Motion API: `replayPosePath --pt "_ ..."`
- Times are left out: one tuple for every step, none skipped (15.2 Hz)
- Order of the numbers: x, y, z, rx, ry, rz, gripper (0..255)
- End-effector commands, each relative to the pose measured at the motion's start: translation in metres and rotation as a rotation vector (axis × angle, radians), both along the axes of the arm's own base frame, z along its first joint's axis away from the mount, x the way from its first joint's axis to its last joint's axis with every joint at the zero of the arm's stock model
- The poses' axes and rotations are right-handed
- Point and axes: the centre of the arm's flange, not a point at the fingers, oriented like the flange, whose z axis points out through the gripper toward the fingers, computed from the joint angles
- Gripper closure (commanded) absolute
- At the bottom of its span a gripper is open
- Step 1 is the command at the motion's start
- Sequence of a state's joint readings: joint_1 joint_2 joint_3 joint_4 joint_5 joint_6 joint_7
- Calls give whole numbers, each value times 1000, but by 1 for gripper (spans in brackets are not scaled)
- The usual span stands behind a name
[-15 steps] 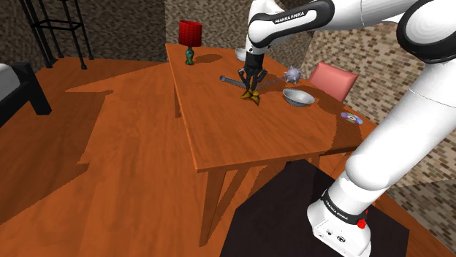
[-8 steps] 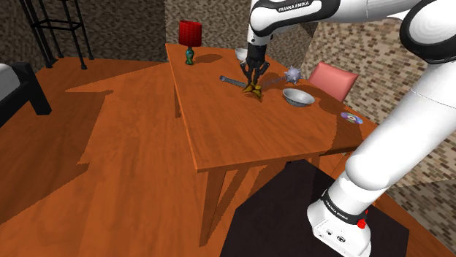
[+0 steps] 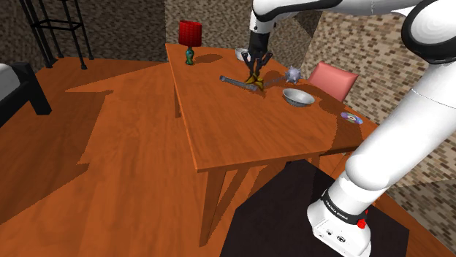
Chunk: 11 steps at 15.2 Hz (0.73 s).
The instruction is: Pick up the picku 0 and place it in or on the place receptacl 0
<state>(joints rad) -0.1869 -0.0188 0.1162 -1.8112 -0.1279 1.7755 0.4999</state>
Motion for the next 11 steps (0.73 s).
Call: replayPosePath --pt "0 0 11 0 0 0 255" --pt "0 0 16 0 0 0 255" --pt "0 0 21 0 0 0 255" --pt "0 0 27 0 0 0 255" --pt "0 0 32 0 0 0 255" --pt "0 0 36 0 0 0 255" --pt "-7 -11 37 0 0 0 255" --pt "-14 -23 39 0 0 0 255" --pt "-20 -34 40 0 0 0 255" --pt "-27 -46 41 0 0 0 255" --pt "-33 -57 43 0 0 0 255"
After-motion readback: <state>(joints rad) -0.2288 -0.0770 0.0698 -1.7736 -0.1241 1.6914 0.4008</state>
